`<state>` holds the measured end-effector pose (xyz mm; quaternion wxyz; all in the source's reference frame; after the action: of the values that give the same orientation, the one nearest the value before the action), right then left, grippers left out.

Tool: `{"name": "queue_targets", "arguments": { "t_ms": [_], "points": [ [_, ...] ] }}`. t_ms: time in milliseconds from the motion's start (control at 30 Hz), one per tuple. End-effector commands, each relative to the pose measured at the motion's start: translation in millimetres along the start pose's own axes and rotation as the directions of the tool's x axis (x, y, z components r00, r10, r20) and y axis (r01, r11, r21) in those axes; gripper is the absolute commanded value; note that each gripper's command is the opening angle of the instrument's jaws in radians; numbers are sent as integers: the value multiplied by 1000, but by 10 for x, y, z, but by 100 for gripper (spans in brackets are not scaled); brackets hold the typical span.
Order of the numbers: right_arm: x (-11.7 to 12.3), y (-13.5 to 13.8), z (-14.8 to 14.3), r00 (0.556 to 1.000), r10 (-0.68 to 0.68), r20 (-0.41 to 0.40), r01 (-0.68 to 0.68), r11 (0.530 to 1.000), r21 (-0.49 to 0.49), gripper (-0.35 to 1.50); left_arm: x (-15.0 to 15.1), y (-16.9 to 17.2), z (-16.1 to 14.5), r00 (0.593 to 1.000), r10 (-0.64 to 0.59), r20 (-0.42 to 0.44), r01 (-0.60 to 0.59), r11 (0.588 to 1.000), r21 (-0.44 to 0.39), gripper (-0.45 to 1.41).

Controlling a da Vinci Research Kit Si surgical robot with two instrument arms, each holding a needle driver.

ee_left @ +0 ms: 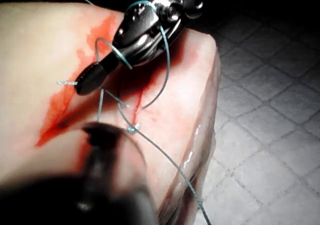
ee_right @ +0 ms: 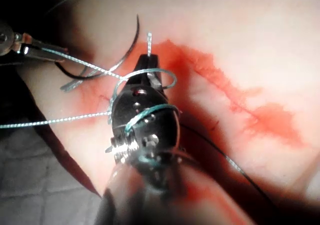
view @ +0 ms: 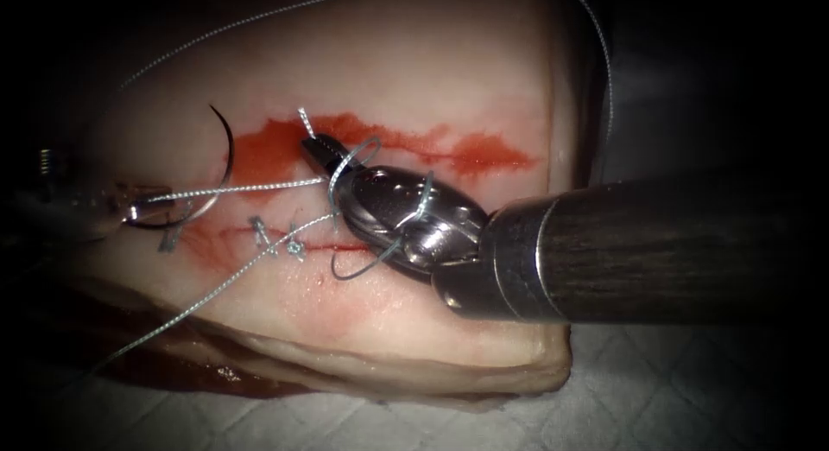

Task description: Wound Closure

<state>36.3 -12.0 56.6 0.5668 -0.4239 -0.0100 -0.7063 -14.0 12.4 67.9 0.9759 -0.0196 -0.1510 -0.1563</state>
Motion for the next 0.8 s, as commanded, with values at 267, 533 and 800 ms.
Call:
{"name": "queue_targets", "arguments": {
  "t_ms": [267, 533, 800],
  "points": [
    [0, 7, 2, 999, 0, 52, 6, 992, -122, -35, 4, 28, 59, 986, -144, -88, 135, 986, -98, -45],
    [9, 8, -4, 1000, -21, 23, 24, 990, -141, -35, -7, 77, 80, 958, -267, -103, 244, 950, -194, -45],
    [28, 9, -14, 999, -36, -9, 34, 988, -148, -35, -57, 164, 106, 932, -356, -61, 325, 901, -289, -45]
  ]
}}
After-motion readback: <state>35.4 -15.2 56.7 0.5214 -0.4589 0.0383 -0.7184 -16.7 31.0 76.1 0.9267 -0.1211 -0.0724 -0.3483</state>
